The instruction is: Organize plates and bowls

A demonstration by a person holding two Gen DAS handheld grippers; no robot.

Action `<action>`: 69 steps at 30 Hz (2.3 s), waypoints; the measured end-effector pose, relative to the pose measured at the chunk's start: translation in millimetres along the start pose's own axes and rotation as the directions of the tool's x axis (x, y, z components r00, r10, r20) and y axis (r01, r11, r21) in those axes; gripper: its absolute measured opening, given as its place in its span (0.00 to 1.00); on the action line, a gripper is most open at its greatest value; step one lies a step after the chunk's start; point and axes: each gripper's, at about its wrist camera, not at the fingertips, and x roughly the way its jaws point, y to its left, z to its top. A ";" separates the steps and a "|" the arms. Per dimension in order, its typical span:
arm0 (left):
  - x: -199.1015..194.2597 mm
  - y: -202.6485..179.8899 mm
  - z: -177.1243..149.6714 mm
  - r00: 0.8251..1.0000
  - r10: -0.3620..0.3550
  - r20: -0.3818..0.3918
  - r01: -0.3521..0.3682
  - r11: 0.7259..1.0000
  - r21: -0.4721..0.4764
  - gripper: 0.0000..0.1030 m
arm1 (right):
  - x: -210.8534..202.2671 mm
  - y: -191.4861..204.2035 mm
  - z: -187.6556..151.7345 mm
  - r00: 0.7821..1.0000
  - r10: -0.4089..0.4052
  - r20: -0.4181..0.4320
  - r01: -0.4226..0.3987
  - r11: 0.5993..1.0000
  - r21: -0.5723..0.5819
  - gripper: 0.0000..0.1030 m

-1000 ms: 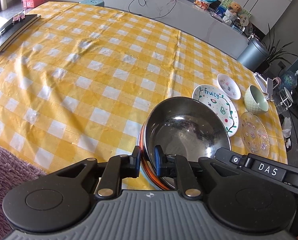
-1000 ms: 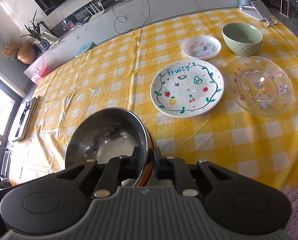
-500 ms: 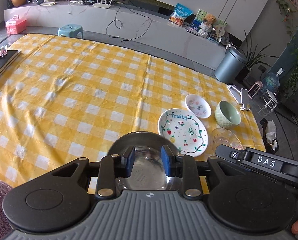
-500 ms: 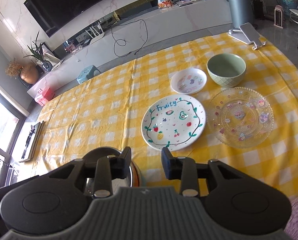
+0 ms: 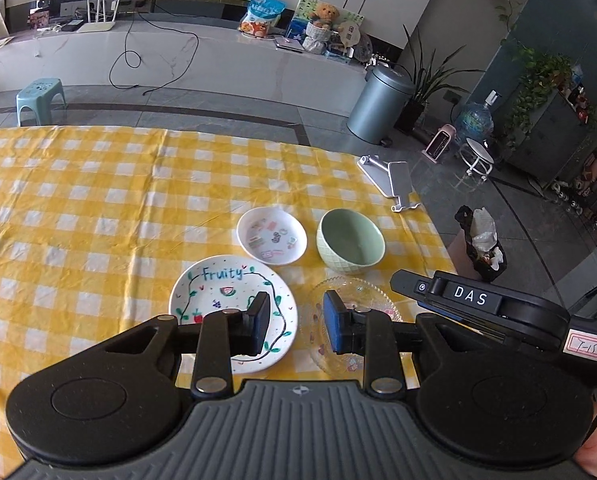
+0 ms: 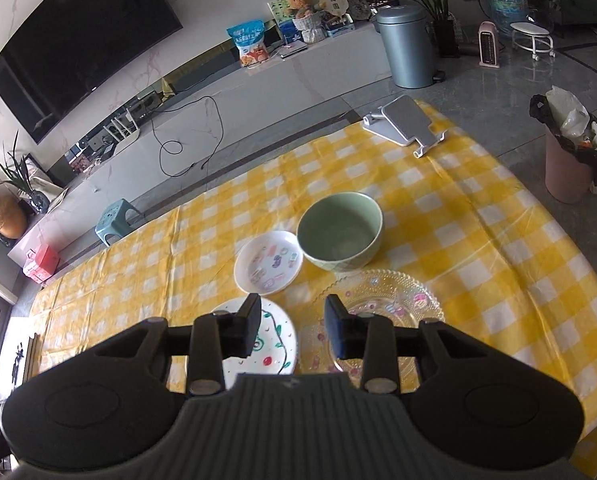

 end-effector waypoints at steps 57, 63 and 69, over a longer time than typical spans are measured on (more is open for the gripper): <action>164.6 -25.6 55.4 0.986 0.095 -0.137 -0.100 0.995 -0.029 0.06 | 127.4 -49.2 60.4 0.989 -0.061 -0.135 0.078 0.990 0.119 0.08; 124.6 -14.2 43.0 0.983 0.138 -0.119 -0.145 0.988 -0.054 0.06 | 102.3 -25.8 40.5 0.990 -0.021 -0.142 0.033 0.996 0.085 0.08; 80.8 1.0 22.4 0.980 0.172 -0.099 -0.180 0.981 -0.079 0.06 | 72.9 -1.8 16.2 0.990 0.017 -0.137 -0.010 0.999 0.047 0.08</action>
